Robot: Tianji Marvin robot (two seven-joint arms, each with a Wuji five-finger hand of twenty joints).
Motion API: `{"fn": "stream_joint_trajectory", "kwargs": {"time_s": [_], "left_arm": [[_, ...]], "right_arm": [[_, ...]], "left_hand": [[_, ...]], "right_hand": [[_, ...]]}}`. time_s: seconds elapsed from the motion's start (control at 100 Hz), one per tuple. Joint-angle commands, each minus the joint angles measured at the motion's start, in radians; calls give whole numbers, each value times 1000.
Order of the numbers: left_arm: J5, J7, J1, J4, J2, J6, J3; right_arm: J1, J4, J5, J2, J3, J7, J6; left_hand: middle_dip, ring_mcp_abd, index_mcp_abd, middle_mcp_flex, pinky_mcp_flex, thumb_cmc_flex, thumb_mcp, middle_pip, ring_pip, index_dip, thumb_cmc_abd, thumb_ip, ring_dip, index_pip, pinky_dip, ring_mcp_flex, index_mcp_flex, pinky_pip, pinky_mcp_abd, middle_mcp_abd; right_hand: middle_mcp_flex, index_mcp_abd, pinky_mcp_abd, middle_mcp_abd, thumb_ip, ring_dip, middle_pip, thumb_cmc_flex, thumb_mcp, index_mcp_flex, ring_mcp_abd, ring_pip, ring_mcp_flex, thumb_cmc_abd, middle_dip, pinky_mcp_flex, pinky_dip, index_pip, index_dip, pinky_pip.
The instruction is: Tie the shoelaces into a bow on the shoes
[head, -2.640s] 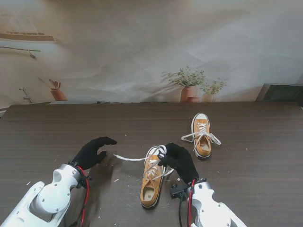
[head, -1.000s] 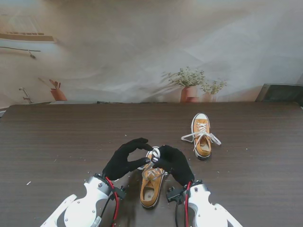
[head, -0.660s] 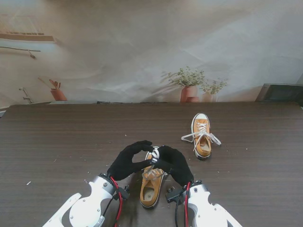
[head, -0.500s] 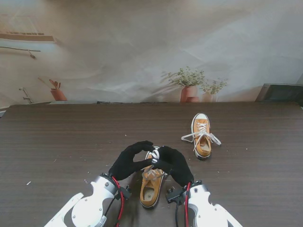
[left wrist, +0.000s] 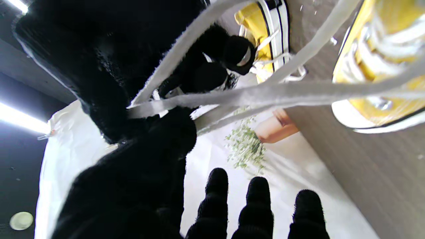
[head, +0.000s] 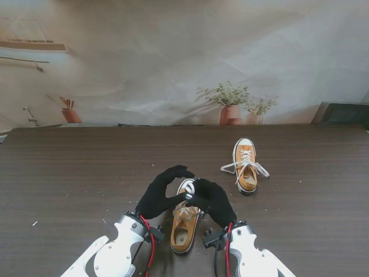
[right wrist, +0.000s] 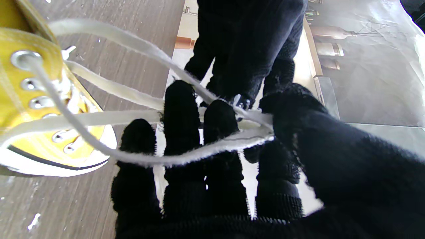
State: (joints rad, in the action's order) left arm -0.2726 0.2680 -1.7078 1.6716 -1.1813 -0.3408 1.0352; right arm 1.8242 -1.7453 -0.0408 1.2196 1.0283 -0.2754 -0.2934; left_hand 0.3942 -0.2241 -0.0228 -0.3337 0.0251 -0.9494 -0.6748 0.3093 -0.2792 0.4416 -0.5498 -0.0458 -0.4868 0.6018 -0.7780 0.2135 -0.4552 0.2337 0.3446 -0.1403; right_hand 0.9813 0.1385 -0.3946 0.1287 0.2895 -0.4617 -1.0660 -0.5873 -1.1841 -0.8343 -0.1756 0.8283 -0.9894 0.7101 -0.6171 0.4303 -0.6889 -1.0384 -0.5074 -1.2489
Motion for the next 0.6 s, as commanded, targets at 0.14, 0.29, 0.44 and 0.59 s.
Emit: {"fn": "stream_joint_trajectory", "kwargs": {"time_s": [0.14,0.29,0.44,0.59], "left_arm": [[-6,-22,-21,15,-4,-12,8],[-11,1,-28,18,-9,-12,8],[-9,11,-37,28,-11,1,7],[-15,41,-43,32,-18,9,5]], "right_arm": [[2,-11,-2,0,-4,17,0],[1,-11,-2,0,-5,20,5],[0,-12,-2,0,-7,20,8],[-1,-11,-2,0,-9,20,9]], "left_hand": [[89,47,-219,92,-15,-13,-96,70,-16,314,-121,-14,-13,320,6,-48,172,-15,-44,64],[235,47,-236,74,7,-8,-117,185,-88,507,-133,-17,-54,510,-7,-36,150,0,-40,51],[283,42,-231,51,14,-4,-104,217,-134,558,-119,-16,-78,560,-21,-30,114,9,-36,43],[305,37,-221,34,25,-4,-106,236,-164,578,-126,-16,-89,583,-30,-20,104,14,-27,39]], "right_hand": [[17,91,4,-78,-1,9,20,-35,19,-47,6,-10,8,-15,20,-5,12,-60,-41,5],[16,91,4,-77,0,9,20,-35,19,-47,6,-10,9,-17,20,-5,12,-61,-42,5],[16,91,4,-77,-1,9,20,-35,20,-47,7,-11,9,-17,20,-5,12,-60,-42,5],[16,90,4,-77,-1,9,20,-36,20,-48,6,-11,9,-16,20,-5,12,-60,-41,5]]}}
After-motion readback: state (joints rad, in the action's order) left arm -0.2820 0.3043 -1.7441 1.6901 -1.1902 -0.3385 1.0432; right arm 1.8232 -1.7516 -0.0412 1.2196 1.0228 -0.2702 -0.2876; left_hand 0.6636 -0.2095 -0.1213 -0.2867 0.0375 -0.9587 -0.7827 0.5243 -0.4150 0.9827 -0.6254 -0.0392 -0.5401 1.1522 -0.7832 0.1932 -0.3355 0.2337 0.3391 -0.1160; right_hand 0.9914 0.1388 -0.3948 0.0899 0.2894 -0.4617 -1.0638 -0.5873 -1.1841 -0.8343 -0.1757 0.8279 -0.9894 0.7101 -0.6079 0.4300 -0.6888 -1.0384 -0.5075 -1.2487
